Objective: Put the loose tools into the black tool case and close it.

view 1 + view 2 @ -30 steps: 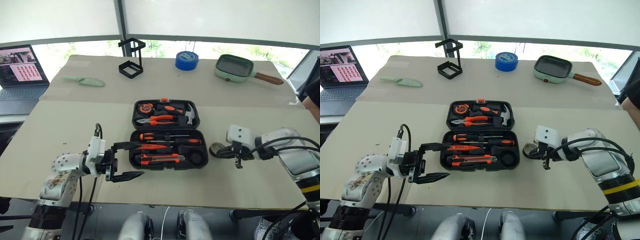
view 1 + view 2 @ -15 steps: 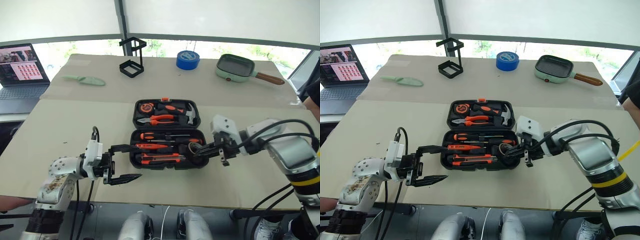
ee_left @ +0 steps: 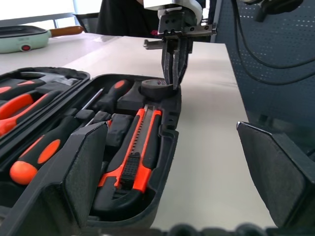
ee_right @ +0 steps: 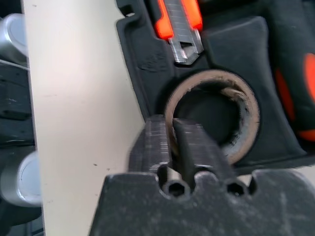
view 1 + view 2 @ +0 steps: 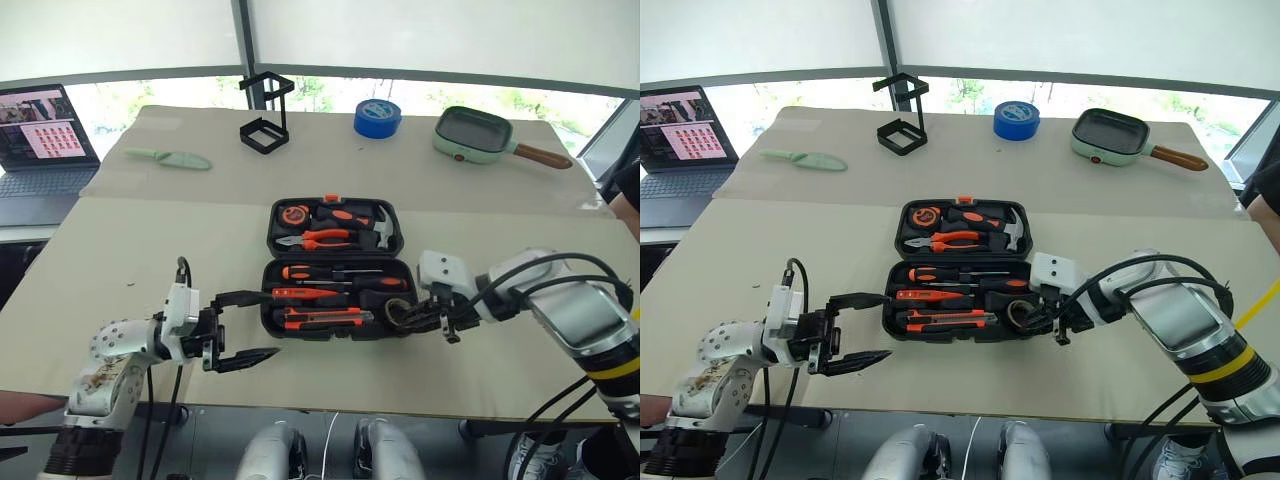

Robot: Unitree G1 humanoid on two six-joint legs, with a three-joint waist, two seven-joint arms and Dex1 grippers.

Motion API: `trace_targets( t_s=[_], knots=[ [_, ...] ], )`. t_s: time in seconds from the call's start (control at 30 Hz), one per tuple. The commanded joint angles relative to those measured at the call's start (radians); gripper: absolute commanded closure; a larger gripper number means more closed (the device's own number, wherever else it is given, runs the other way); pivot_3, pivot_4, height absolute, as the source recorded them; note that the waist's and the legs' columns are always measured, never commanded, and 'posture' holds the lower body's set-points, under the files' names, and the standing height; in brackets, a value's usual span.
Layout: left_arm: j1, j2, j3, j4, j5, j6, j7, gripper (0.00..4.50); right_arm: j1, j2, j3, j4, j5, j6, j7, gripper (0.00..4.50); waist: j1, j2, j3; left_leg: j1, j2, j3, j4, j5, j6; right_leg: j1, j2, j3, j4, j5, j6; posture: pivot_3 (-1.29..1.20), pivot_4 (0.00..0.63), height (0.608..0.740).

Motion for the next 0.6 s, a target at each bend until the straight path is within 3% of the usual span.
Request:
trace_targets(
  t_s=[0.03,0.13,0.27,0.33,0.47,0.6],
  knots=[
    [-0.011,0.001,0.035,-0.022,-0.016,0.011,0.041,0.00,0.017,0.007,-0.049,-0.009,0.027,-0.043,0.010,2.47,-0.002,0.000,0.000,0.000,0.000,0.000,0.000,0.000,0.000,0.000,0.000,0.000,0.000,0.000,0.000,0.00,0.150,0.740],
    [-0.012,0.019,0.079,0.002,-0.004,0.040,0.111,0.00,0.008,0.009,-0.181,0.002,0.156,-0.024,0.077,1.51,-0.005,0.000,0.000,0.000,0.000,0.000,-0.001,0.000,0.000,0.000,0.001,0.000,0.001,0.000,0.000,0.00,0.150,0.740],
    [-0.034,0.050,0.159,0.062,-0.031,0.195,0.258,0.00,0.012,0.044,-0.376,0.183,0.251,-0.147,0.106,1.51,-0.006,-0.002,0.001,0.000,0.000,0.000,0.000,0.000,0.000,0.000,0.005,0.000,0.000,0.001,0.000,0.00,0.150,0.740],
    [-0.064,0.086,0.140,0.138,0.090,0.268,0.394,0.00,-0.002,0.082,-0.410,0.313,0.198,-0.221,0.022,1.51,-0.006,-0.003,0.001,0.003,0.000,0.000,0.000,0.000,0.000,0.004,0.006,0.001,0.000,0.001,0.001,0.00,0.150,0.740],
    [-0.159,0.031,0.112,0.230,0.153,0.298,0.530,1.03,-0.012,0.134,-0.344,0.524,-0.012,-0.504,-0.119,2.48,-0.004,-0.004,0.002,0.010,0.000,0.000,-0.001,-0.002,-0.004,0.010,0.007,0.002,0.000,-0.003,0.008,0.00,0.150,0.740],
    [-0.251,-0.045,0.061,0.275,0.184,0.335,0.584,2.53,-0.058,0.232,-0.293,0.723,-0.146,-0.740,-0.233,3.89,-0.008,-0.004,0.002,0.011,0.000,0.002,-0.001,0.000,-0.004,0.011,0.006,0.003,0.002,-0.002,0.008,0.00,0.150,0.740]
  ],
)
